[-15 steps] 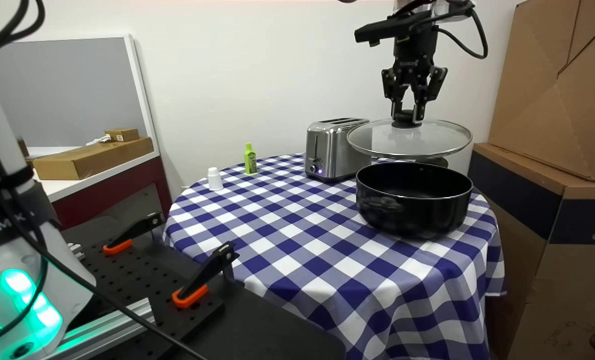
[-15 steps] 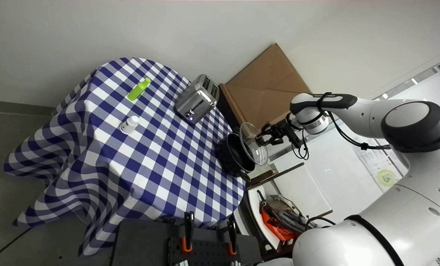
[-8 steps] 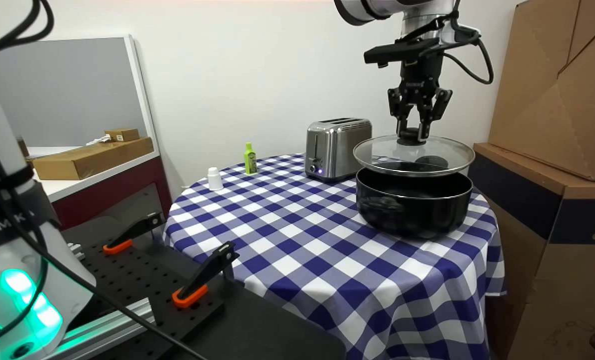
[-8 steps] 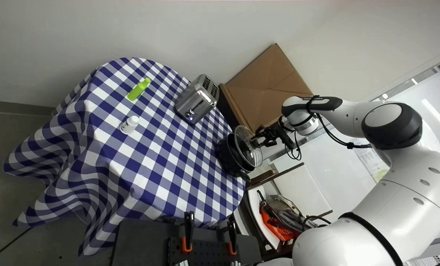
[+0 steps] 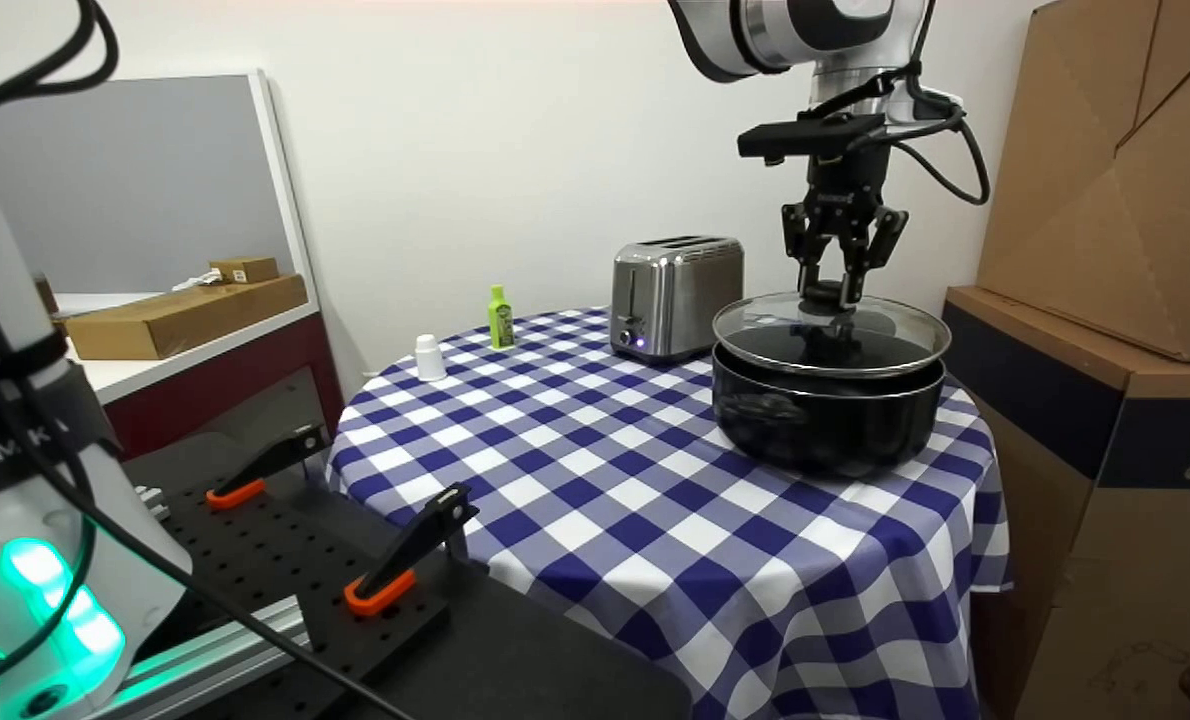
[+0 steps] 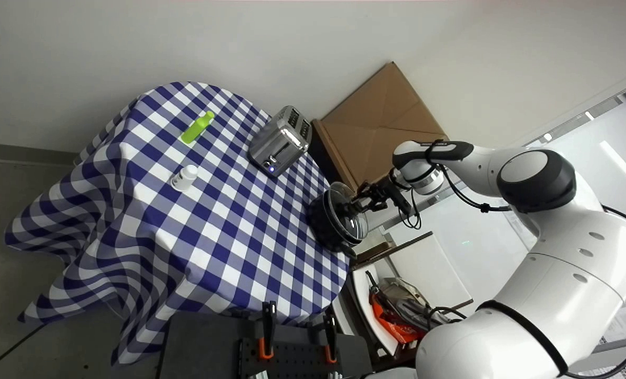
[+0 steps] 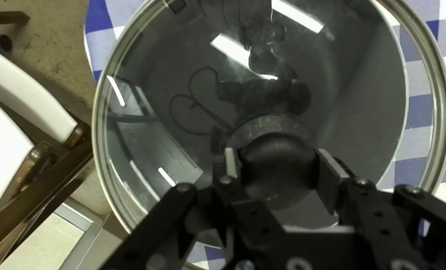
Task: Pick up the lid from the table and put it on the pot
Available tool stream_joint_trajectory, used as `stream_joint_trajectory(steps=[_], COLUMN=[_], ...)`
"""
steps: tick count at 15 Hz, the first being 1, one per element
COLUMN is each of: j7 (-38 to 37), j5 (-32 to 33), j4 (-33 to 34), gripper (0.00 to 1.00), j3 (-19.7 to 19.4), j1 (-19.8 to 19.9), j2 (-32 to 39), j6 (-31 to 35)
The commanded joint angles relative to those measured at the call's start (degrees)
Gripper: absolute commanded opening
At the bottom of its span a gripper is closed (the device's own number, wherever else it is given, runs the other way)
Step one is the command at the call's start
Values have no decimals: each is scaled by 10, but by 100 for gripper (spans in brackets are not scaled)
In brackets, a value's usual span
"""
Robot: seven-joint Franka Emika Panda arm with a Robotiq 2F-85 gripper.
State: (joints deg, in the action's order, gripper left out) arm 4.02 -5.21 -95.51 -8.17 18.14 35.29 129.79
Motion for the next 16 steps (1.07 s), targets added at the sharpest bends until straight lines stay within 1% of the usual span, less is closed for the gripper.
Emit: stream_joint_trajectory(steps=[1, 13, 14, 15, 16], j7=[22, 24, 19, 20, 21], j5=[-13, -15, -15, -16, -18], j4=[38, 50, 53, 54, 56], gripper=[25, 25, 75, 76, 81], j3=[9, 13, 12, 12, 12], j1=[12, 21, 21, 22, 23], j2=[17, 38, 39, 39, 39], j6=[-31, -45, -51, -54, -57])
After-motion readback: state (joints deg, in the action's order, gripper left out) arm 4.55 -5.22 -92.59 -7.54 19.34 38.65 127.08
